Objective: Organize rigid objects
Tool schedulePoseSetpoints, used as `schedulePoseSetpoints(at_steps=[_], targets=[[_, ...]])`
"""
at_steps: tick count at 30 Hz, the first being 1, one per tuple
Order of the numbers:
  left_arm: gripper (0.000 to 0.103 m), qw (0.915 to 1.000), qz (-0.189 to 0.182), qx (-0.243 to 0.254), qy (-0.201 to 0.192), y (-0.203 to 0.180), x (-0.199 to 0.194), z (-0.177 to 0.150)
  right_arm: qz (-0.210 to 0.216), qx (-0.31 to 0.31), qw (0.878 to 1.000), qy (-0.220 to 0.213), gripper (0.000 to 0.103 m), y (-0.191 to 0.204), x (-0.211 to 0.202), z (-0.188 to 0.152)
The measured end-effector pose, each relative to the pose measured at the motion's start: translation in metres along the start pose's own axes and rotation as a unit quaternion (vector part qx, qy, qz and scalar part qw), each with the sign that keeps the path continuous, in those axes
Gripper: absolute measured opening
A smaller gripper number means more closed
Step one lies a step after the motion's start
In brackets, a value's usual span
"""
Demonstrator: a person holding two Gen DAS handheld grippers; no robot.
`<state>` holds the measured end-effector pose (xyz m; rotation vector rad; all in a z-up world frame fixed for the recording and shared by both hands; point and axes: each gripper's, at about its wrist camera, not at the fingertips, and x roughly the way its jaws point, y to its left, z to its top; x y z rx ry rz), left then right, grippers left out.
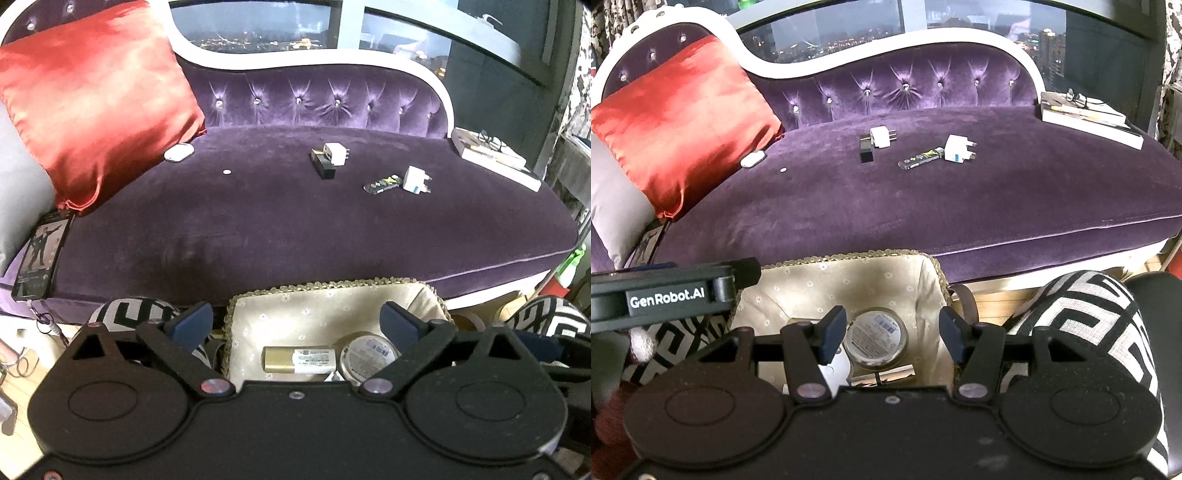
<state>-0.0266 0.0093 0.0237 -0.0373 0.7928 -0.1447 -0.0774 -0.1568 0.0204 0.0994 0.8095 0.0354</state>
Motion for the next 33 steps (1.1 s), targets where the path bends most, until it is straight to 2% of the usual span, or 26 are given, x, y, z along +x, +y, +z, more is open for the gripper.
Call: schedulePoseSetpoints(at_steps=[25,33], targets=[[0.095,0.9997,0.011,0.022,0.004,-0.0062,0.0005,-0.0030,0.000,-0.002,1.000,0.001,0.061,0.0010,-0.0005,-0.0008],[0.096,0.9998,0.011,0.013,0.010,-0.0058,0.0017,-0.0037,-0.004,-0.002,1.000,-0.005,0.067,0.0008,-0.0034,-0.0017]])
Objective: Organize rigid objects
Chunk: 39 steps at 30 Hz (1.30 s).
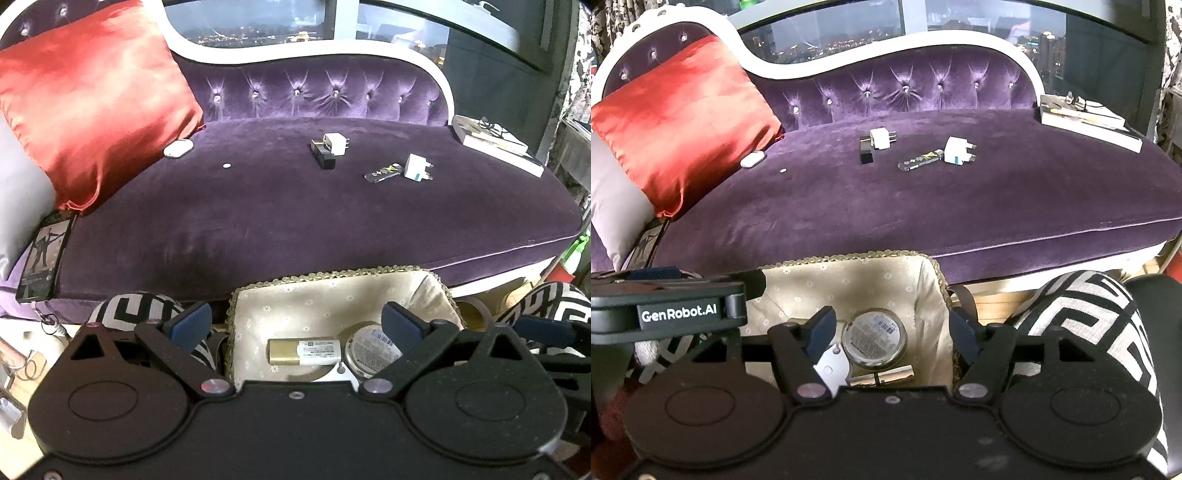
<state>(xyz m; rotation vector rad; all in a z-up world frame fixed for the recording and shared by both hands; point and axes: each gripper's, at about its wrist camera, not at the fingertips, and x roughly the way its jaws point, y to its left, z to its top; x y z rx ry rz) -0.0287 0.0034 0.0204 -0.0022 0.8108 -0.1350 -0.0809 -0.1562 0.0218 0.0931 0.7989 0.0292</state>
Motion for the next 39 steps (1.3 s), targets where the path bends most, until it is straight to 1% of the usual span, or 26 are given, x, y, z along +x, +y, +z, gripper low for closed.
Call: schedulePoseSetpoints(at_steps=[6,14,18,23,27,30,34,39], targets=[[0.096,1.0000,0.000,-0.005,0.001,0.001,-0.001,0.000,-0.004,0.007,1.000,0.002,0.067,-0.002,-0.001,0.000],[0.096,0.9998,0.011,-0.014,0.002,0.004,-0.002,0.000,0.002,0.004,1.000,-0.014,0.067,-0.001,-0.008,-0.001],[0.096,0.9995,0.026,-0.015,0.010,0.005,-0.001,0.001,0.004,0.007,1.000,-0.017,0.068,-0.003,-0.010,0.000],[0.096,0.9987,0.034,-0.019,0.034,0.008,0.006,0.005,0.008,0.017,1.000,-0.007,0.068,-0.009,-0.006,0.007],[0.096,0.9975,0.028,-0.024,0.059,0.012,0.017,0.013,0.011,0.025,1.000,0.000,0.069,-0.016,0.002,0.019],[0.096,0.9968,0.020,-0.027,0.073,0.014,0.029,0.021,-0.002,0.014,1.000,-0.011,0.069,-0.019,0.012,0.033],[0.096,0.9973,0.029,-0.012,0.067,0.014,0.043,0.034,-0.028,0.003,0.999,-0.026,0.069,-0.026,0.034,0.055],[0.096,0.9978,0.035,0.007,0.056,0.016,0.065,0.052,-0.050,0.015,0.998,-0.030,0.068,-0.039,0.068,0.083]])
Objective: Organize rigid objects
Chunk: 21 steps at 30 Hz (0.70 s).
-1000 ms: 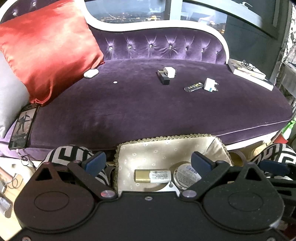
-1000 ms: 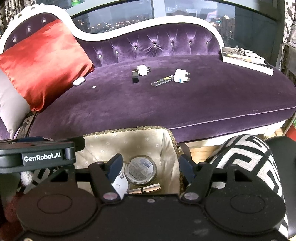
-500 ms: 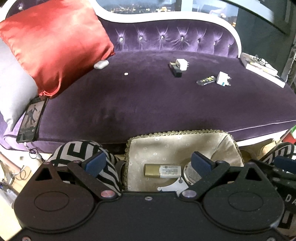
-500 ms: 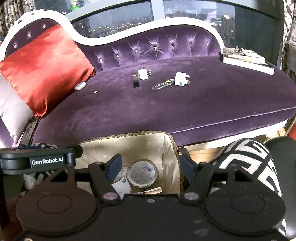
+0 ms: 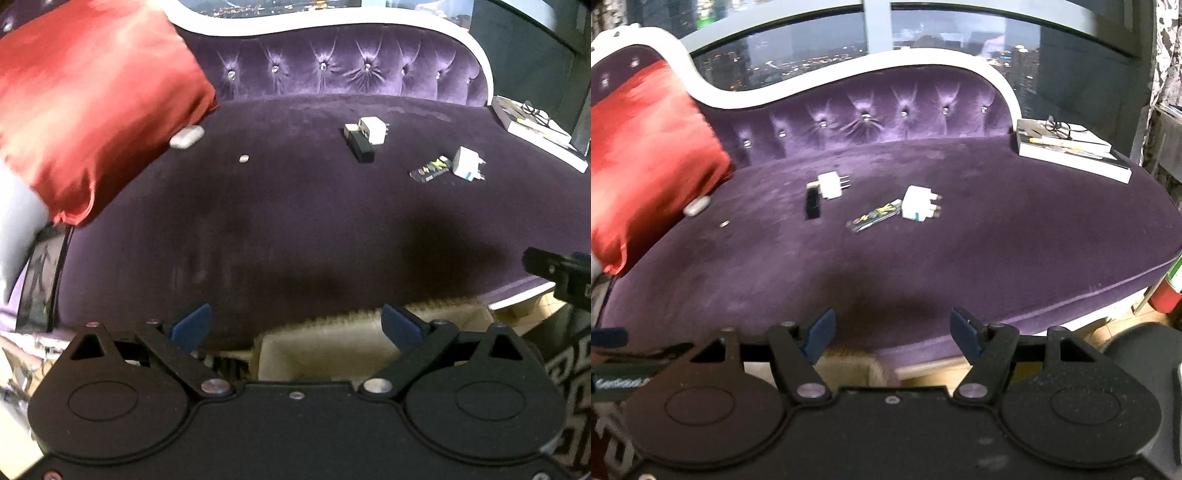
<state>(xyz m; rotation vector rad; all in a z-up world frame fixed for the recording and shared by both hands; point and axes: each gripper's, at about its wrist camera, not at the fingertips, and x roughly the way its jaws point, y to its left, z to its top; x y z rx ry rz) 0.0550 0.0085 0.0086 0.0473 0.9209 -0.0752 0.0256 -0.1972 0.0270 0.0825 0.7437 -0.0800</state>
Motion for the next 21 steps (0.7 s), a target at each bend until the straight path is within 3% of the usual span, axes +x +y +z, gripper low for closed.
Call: schedulePoseSetpoints(at_steps=[8,10,12,14,18,21], targets=[[0.096,0.9999,-0.006,0.012,-0.004,0.000,0.046,0.037,-0.034,-0.010,0.999,-0.013,0.067,0.001,0.066,0.033],[0.096,0.9999,-0.009,0.007,-0.001,0.001,0.062,0.045,-0.026,-0.016,0.999,-0.018,0.067,0.004,0.080,0.040],[0.096,0.9999,-0.010,-0.002,-0.001,0.004,0.076,0.049,-0.001,-0.016,1.000,-0.017,0.054,0.006,0.094,0.048],[0.096,0.9997,-0.010,-0.020,0.008,0.010,0.089,0.049,0.020,-0.011,1.000,-0.013,0.049,0.010,0.108,0.053],[0.095,0.9961,-0.015,-0.075,0.045,0.029,0.109,0.048,0.033,-0.003,0.999,-0.005,0.049,0.019,0.139,0.061],[0.095,0.9937,-0.005,-0.105,0.037,0.041,0.109,0.047,0.046,0.026,0.999,0.012,0.051,0.021,0.160,0.068]])
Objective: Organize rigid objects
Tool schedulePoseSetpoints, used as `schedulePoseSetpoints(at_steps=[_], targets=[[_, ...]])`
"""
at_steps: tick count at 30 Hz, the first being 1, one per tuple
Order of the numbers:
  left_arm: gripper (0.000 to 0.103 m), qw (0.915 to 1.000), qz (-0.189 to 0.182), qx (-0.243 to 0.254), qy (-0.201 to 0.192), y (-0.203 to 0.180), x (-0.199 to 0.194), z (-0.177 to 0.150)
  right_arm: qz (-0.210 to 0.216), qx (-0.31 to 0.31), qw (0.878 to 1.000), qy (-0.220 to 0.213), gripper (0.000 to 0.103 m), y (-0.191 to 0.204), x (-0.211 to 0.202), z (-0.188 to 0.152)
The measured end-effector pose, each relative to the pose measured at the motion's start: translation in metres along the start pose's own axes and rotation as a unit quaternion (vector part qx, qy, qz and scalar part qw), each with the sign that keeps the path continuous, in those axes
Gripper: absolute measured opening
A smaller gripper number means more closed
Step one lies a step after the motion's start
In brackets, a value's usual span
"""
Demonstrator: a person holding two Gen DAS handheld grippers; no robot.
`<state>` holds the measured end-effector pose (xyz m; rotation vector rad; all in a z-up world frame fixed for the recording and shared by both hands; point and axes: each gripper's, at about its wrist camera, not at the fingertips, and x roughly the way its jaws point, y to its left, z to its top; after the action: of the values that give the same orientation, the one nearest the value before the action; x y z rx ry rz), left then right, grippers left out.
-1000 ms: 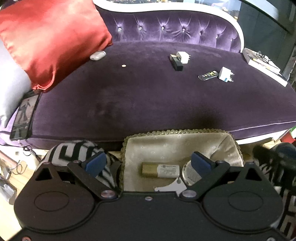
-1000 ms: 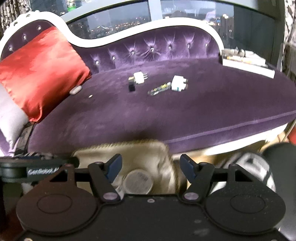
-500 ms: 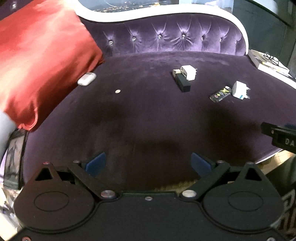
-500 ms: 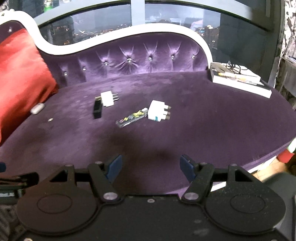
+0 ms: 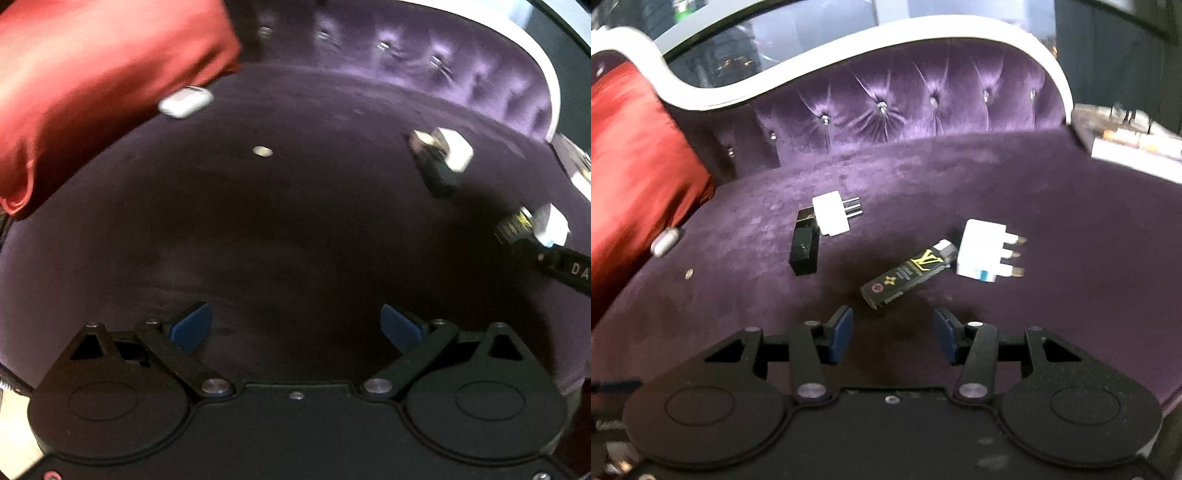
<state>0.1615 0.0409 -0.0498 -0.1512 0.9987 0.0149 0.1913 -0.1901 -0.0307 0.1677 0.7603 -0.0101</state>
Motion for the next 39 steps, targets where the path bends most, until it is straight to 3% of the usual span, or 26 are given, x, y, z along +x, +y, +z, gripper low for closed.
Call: schedulePoseSetpoints(at_steps=[5,8,12,14,17,19,22,24,26,28,29,30,32,35,37,39], targets=[[0.098,0.9999,0.007,-0.008,-0.006,0.002,0.000,-0.002,0.001,0.041,0.999,0.004,0.073,0.001,0.029,0.015],[0.099,0.9999,0.011,0.001,-0.007,-0.002,0.003,-0.001,-0.015,0.055,0.998,0.006,0.074,0.002,0.046,0.023],[0.099,0.9999,0.008,-0.004,-0.009,0.001,0.003,0.000,-0.055,-0.030,0.998,-0.003,0.027,0.019,0.051,0.020],[0.099,0.9999,0.008,-0.009,-0.011,0.002,0.003,0.001,-0.040,-0.062,0.997,-0.003,0.022,0.023,0.045,0.015],[0.099,0.9998,0.007,-0.014,-0.012,0.002,0.003,0.002,0.000,-0.117,0.993,0.005,0.021,0.034,0.032,0.002],[0.099,0.9997,0.008,-0.018,-0.014,0.003,0.002,0.002,0.036,-0.178,0.983,0.010,0.021,0.052,0.021,-0.013],[0.099,0.9985,0.017,-0.036,-0.037,0.010,-0.007,0.002,0.094,-0.294,0.951,0.006,0.021,0.083,0.004,-0.038],[0.099,0.9969,0.020,-0.049,-0.059,0.015,-0.015,0.002,0.131,-0.345,0.930,0.002,0.021,0.097,-0.004,-0.051],[0.099,0.9959,0.020,-0.056,-0.068,0.019,-0.019,0.002,0.138,-0.368,0.920,-0.013,0.021,0.107,-0.004,-0.058],[0.099,0.9961,0.023,-0.051,-0.068,0.019,-0.018,0.003,0.123,-0.354,0.927,-0.032,0.024,0.105,0.002,-0.055],[0.099,0.9961,0.028,-0.045,-0.070,0.017,-0.018,0.003,0.117,-0.341,0.932,-0.034,0.037,0.102,0.004,-0.052],[0.099,0.9961,0.033,-0.038,-0.073,0.015,-0.018,0.004,0.113,-0.332,0.936,-0.036,0.042,0.098,0.004,-0.049],[0.099,0.9961,0.037,-0.015,-0.079,0.008,-0.019,0.005,0.106,-0.310,0.944,-0.034,0.042,0.085,-0.001,-0.042],[0.099,0.9943,0.040,0.049,-0.086,-0.009,-0.023,0.006,0.094,-0.259,0.961,-0.017,0.049,0.062,-0.007,-0.031],[0.099,0.9910,0.023,0.102,-0.084,-0.023,-0.025,0.006,0.078,-0.215,0.973,-0.012,0.050,0.047,-0.011,-0.023],[0.099,0.9866,0.012,0.138,-0.087,-0.036,-0.027,0.005,0.055,-0.167,0.984,-0.015,0.060,0.031,-0.013,-0.014]])
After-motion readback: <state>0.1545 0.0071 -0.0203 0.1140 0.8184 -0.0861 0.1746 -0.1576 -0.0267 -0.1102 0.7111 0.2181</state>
